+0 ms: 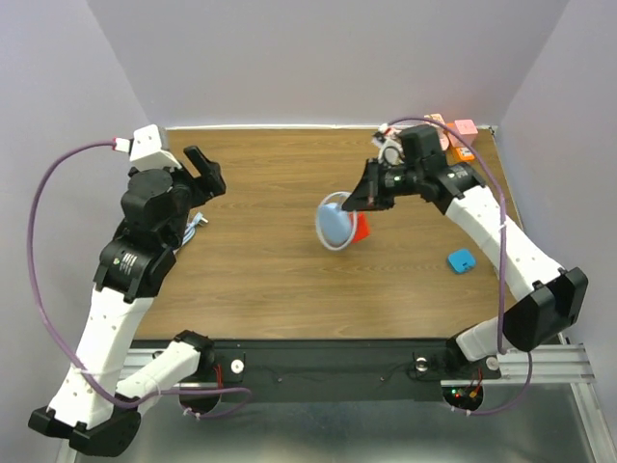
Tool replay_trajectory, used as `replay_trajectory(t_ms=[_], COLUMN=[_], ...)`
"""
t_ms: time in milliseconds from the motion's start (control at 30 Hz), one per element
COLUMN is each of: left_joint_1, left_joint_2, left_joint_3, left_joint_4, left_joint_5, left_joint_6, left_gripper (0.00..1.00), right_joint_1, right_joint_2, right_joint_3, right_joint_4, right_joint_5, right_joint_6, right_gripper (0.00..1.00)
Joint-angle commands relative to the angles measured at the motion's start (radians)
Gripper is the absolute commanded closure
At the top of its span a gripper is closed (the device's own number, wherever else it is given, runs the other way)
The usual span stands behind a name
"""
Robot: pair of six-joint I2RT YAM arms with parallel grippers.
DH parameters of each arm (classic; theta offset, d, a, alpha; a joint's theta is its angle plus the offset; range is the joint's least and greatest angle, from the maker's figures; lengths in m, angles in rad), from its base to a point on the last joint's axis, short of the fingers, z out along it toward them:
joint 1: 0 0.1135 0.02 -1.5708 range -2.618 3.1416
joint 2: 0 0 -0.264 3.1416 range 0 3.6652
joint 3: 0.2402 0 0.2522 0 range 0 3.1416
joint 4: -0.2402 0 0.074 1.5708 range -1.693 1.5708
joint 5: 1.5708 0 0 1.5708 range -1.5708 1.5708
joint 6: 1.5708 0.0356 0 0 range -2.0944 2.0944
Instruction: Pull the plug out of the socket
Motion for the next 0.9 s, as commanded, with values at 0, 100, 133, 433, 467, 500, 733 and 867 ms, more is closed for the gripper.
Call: replay_trajectory(t_ms=[0,100,133,433,467,500,733,867], left_joint_1=[0.004,0.004,0.004,0.005,0.005,0.005,0.005,0.005], left_joint_2=[-0.029,-0.052,-0.056,-0.118,-0.119,-0.122,-0.129,-0.109], left_joint_3=[0.092,0.115,0.118,0.163,0.163,0.163,0.123,0.105], left_joint_4=[-0.011,-0.016,-0.015,-0.047,-0.050,-0.051,-0.056,-0.051], left_joint_5=[-0.087,-0.120,-0.125,-0.185,-0.185,-0.186,-0.162,-0.127], left_joint_6=[0.043,0.049,0.052,0.049,0.051,0.051,0.034,0.023], left_gripper=[0.13,0.12,0.12,0.11,0.11,0.11,0.12,0.11], right_joint_1=[0.160,0.310,0.332,0.462,0.462,0.462,0.461,0.461], right_joint_2=[-0.015,0.077,0.100,0.287,0.279,0.261,0.151,0.083], right_joint_3=[0.080,0.166,0.191,0.516,0.506,0.483,0.240,0.197], right_joint_4=[0.103,0.174,0.174,0.255,0.254,0.252,0.231,0.231], right_joint_5=[0.039,0.042,0.037,-0.027,-0.011,0.009,0.279,0.434], right_joint_6=[0.034,0.080,0.091,0.166,0.164,0.154,0.137,0.111], right_gripper=[1.00,1.00,1.00,1.00,1.00,1.00,1.00,1.00])
